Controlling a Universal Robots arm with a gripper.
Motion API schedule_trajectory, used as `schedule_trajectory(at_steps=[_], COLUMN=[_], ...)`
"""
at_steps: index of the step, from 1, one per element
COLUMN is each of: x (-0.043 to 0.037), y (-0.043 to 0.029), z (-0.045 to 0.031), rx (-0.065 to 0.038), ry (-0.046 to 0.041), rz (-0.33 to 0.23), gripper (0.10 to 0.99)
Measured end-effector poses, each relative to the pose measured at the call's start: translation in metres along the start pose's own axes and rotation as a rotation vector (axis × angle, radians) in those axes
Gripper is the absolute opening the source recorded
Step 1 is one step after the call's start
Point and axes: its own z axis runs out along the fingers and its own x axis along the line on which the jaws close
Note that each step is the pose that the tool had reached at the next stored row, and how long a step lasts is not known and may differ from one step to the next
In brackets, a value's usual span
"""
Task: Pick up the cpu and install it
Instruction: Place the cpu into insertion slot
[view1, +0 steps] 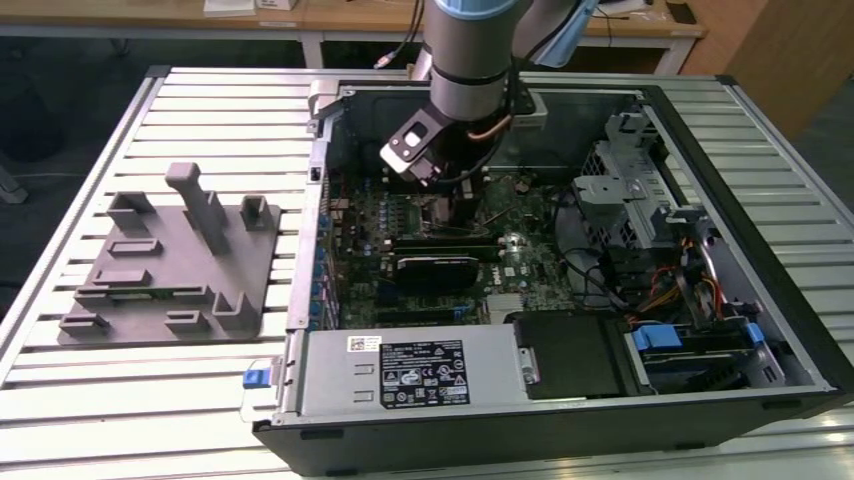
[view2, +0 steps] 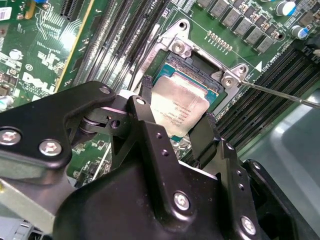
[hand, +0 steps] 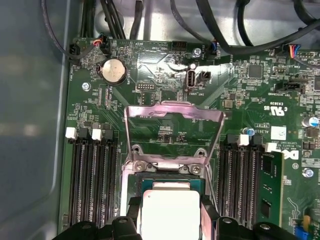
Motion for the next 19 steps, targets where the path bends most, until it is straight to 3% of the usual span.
schedule_trajectory(at_steps=[19], x=[0.0016], y=[-0.0019], z=[0.0079], rx=[0.0], ry=[-0.0003], rz=[0.008], gripper=[0.545])
